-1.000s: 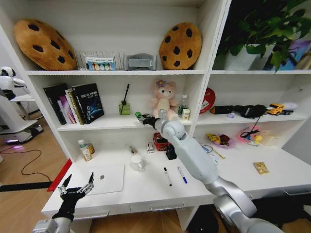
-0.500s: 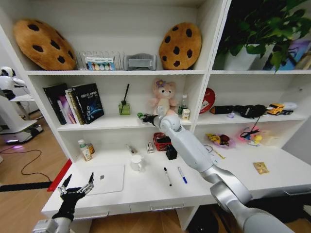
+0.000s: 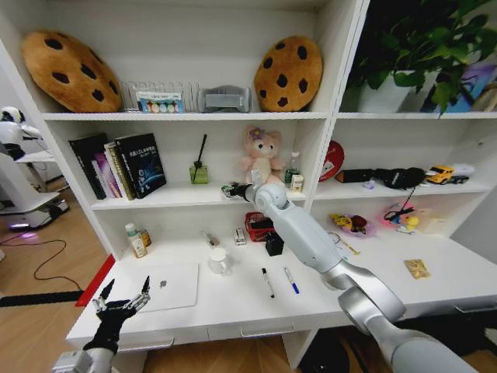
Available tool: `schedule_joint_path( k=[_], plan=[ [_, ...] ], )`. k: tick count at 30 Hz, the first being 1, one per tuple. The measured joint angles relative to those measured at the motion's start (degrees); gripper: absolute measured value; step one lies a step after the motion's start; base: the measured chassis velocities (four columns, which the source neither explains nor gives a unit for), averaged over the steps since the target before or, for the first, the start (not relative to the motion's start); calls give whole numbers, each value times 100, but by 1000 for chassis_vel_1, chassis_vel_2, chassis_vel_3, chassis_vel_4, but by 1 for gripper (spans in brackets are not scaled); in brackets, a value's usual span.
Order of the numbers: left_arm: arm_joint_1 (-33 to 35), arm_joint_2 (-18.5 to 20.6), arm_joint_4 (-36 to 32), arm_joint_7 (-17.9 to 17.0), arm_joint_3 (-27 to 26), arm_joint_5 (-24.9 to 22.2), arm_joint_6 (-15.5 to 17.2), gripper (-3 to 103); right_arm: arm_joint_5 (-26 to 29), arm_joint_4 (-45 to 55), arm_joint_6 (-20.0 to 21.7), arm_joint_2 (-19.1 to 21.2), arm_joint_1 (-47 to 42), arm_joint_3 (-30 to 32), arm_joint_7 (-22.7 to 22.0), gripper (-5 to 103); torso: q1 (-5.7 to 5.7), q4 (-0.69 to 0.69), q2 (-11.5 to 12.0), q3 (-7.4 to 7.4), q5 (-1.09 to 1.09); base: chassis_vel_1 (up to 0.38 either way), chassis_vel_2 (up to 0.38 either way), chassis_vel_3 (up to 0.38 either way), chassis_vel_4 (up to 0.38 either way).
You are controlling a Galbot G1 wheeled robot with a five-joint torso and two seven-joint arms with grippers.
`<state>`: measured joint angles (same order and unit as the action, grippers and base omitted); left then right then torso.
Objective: Organize the objects on the table.
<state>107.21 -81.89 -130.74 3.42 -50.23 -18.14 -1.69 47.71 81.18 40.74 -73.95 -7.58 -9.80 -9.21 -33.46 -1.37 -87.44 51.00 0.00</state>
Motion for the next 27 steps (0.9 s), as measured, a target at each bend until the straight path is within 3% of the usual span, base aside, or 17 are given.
schedule_joint_path(
  k=[6,7,8,10,11,13,16,18,19,21,23,25,27],
  plan=[
    [0,0,0,0,0,0,0,100,317,910,103,373,-140,16,-368,88,0,0,0,0,0,0,0,0,0],
    [1,0,0,0,0,0,0,100,584,1387,127,581,-236,26,-753,93,0,2,0,0,0,0,0,0,0],
    [1,0,0,0,0,0,0,100,584,1387,127,581,-236,26,-753,93,0,2,0,0,0,0,0,0,0],
    [0,0,1,0,0,0,0,100,1202,2172,132,1026,-405,34,-1752,99,1,-1,-1,-1,1,0,0,0,0],
    [0,0,1,0,0,0,0,100,1202,2172,132,1026,-405,34,-1752,99,1,-1,-1,-1,1,0,0,0,0],
    [0,0,0,1,1,0,-1,100,1899,3009,134,1623,-777,136,-2638,100,1,-1,0,-1,1,0,0,0,0],
    [0,0,0,1,0,0,-1,100,1972,3435,135,1863,-1151,304,-2754,100,1,-1,-1,-1,1,0,0,0,0],
    [0,0,0,1,0,0,-1,100,1873,4200,137,2197,-2159,809,-2716,100,1,-1,0,-1,2,0,0,0,0],
    [0,0,0,1,0,0,-1,100,1873,4200,137,2197,-2159,809,-2716,100,1,-1,0,-1,2,0,0,0,0],
    [1,-1,1,0,0,0,0,100,1303,4659,136,2309,-3505,1446,-2479,100,2,-1,-1,-2,0,0,0,0,0],
    [0,1,0,1,0,0,0,100,1159,4675,139,2306,-3797,1546,-2409,100,2,-2,-1,-2,2,0,0,0,0],
    [0,0,0,1,0,0,0,100,673,4602,144,2212,-4692,1924,-2199,103,2,-3,-1,-2,3,0,0,0,0],
    [0,0,0,0,1,0,0,100,510,4512,145,2156,-4917,2033,-2095,99,2,-3,-1,-2,0,0,0,0,0]
  ],
)
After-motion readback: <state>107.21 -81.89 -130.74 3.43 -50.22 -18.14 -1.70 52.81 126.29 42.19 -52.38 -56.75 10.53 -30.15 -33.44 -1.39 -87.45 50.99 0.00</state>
